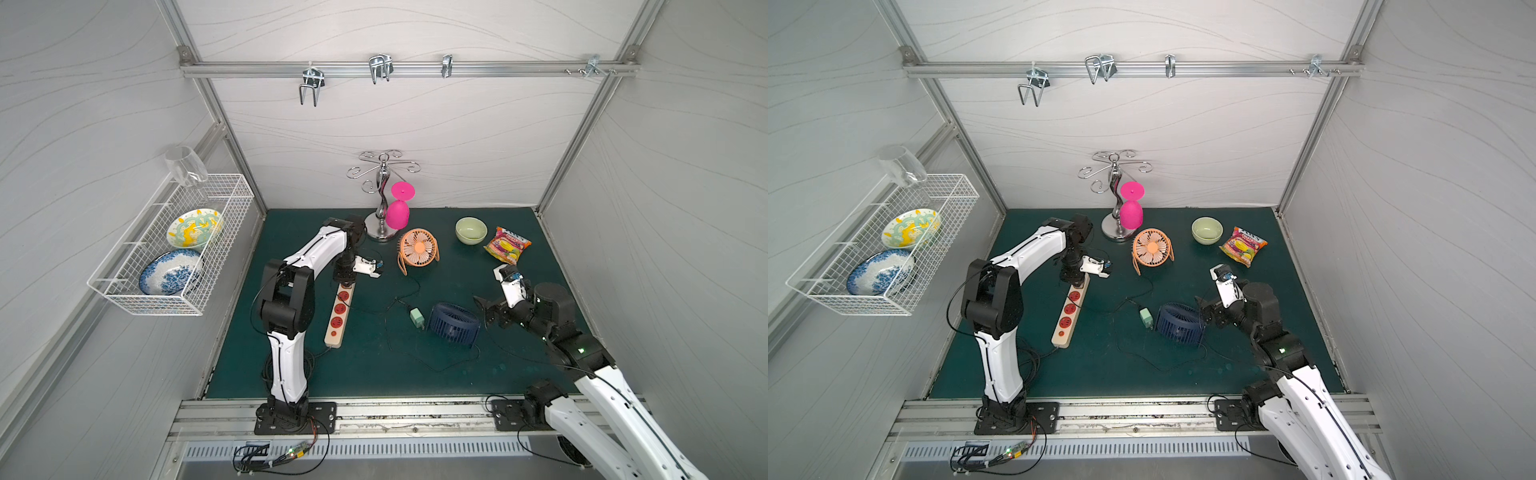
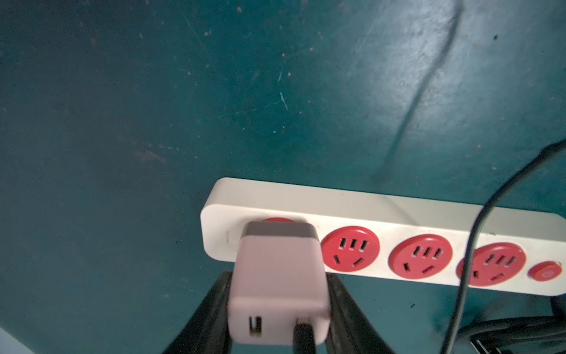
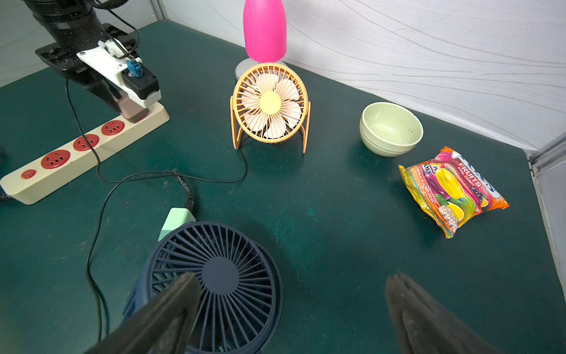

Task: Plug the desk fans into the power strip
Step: Insert the plug into the socket.

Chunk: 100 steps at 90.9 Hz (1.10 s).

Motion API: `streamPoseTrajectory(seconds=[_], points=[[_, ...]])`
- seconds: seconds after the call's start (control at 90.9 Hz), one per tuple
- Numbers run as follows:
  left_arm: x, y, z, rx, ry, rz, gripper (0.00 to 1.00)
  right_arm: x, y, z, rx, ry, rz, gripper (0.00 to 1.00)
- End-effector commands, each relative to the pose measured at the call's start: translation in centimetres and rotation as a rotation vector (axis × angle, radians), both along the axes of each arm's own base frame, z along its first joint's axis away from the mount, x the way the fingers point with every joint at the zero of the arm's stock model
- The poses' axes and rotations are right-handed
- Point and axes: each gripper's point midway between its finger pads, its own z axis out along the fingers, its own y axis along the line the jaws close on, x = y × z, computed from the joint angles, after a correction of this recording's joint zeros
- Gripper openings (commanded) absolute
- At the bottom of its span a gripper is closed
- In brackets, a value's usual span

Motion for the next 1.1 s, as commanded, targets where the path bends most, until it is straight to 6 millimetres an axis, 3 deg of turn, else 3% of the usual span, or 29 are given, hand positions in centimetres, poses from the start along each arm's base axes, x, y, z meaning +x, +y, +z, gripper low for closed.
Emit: streamPoseTrajectory(seconds=[0.0, 0.176, 0.484, 0.803, 0.979, 1.089], points=[[-0.6, -1.1, 0.1, -0.076, 0.015, 0.013, 0.63, 0.2, 0.0, -0.2, -0.003, -0.005, 0.002, 0.99], [-0.8, -0.9, 2.0, -0.074, -0.002, -0.011, 0.77, 0.1, 0.0, -0.1, -0.001, -0.013, 0.001, 0.99], [-0.3, -0.6, 3.0, -0.071, -0.009, -0.001, 0.73, 0.1, 0.0, -0.1, -0.001, -0.009, 0.0, 0.99], [0.2, 0.3, 1.8, -0.045, 0.007, 0.015, 0.51, 0.1, 0.0, 0.1, -0.001, -0.015, 0.001, 0.99], [0.3, 0.0, 0.9, -0.053, 0.023, 0.039, 0.27, 0.1, -0.1, 0.0, -0.003, -0.015, -0.003, 0.99], [0.2, 0.3, -0.4, -0.036, 0.037, 0.034, 0.25, 0.1, -0.2, 0.1, -0.002, -0.019, -0.005, 0.99]])
